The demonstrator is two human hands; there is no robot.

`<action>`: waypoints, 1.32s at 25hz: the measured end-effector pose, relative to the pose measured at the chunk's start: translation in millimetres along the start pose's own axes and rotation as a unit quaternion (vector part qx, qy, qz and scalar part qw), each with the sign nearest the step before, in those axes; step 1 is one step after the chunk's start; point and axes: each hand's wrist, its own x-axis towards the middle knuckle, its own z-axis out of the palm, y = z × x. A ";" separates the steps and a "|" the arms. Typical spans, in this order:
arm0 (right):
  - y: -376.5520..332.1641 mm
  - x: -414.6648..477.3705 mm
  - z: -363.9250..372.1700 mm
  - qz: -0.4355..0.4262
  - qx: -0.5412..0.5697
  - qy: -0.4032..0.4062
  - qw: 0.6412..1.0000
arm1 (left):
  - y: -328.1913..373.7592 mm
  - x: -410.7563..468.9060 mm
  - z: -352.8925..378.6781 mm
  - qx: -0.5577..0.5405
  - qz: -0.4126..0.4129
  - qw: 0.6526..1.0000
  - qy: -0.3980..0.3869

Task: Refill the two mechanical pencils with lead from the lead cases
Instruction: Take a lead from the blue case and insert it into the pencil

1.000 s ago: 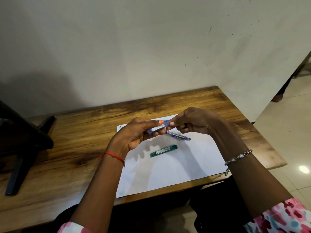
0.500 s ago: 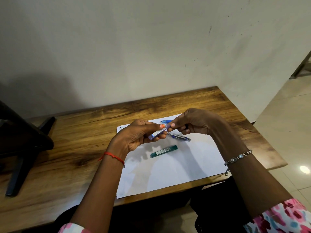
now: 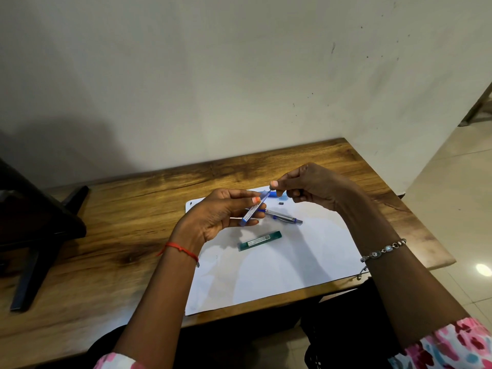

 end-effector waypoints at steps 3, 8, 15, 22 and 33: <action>-1.8 -2.0 -2.4 -0.024 -0.013 -0.010 1.000 | -1.3 1.7 -0.9 0.002 0.005 1.000 0.003; -2.3 -2.5 -4.3 -0.028 -0.069 0.002 0.997 | -3.2 4.2 -1.9 0.029 0.006 1.000 0.008; -6.1 -7.8 -1.1 -0.040 -0.140 0.015 0.989 | -3.7 5.2 -2.6 0.069 -0.005 0.998 -0.004; -7.6 -8.0 0.9 -0.071 -0.143 0.018 0.987 | -4.1 6.1 -2.7 0.071 -0.004 0.997 -0.004; -3.6 -8.0 -2.4 -0.076 -0.184 -0.042 0.979 | -5.5 6.8 -4.7 0.070 0.000 0.998 0.000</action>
